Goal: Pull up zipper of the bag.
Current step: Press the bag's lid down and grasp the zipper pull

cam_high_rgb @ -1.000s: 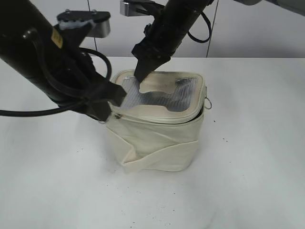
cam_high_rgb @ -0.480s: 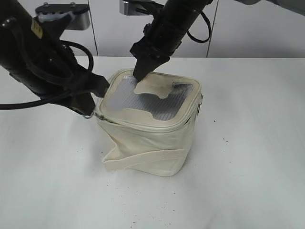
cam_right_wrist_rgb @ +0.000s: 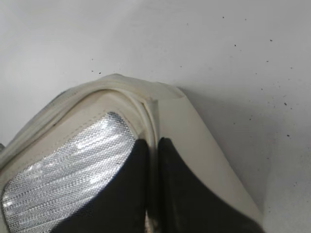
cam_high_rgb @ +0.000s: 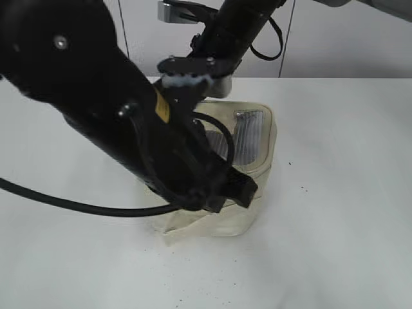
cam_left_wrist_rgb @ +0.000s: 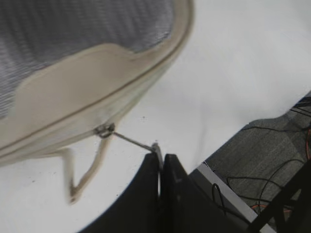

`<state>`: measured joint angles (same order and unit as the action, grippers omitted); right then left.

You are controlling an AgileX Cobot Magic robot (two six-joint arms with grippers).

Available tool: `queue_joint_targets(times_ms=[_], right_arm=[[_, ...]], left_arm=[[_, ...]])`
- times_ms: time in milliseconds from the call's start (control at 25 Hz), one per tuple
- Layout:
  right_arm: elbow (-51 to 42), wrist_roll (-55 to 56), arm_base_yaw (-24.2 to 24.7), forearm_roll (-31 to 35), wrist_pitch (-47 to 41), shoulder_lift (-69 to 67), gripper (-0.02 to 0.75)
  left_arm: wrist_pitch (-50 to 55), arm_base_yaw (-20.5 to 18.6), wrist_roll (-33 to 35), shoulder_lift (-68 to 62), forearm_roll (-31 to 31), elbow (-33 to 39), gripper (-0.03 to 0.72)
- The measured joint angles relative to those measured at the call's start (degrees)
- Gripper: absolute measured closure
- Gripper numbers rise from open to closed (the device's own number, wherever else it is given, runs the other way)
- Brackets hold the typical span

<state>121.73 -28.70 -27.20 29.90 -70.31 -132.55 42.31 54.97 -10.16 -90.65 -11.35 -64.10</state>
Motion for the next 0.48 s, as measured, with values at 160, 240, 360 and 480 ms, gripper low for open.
queue_joint_targets(times_ms=[160,240,360,480], right_arm=[[0.0,0.0,0.0,0.1,0.0,0.0,0.730],[0.0,0.0,0.0,0.1,0.0,0.0,0.730],[0.0,0.0,0.0,-0.2,0.0,0.0,0.730],[0.0,0.1,0.1,-0.4,0.0,0.0,0.730]], left_arm=[[-1.6,1.1,0.0,-1.5,0.1,0.0,0.690],[-1.4,1.1,0.0,-1.5,0.8,0.0,0.690],[1.0,0.0,-0.1,-0.4,2.3,0.0,0.690],[4.8,-1.6,-1.7,1.8,5.7,0.0,0.690]])
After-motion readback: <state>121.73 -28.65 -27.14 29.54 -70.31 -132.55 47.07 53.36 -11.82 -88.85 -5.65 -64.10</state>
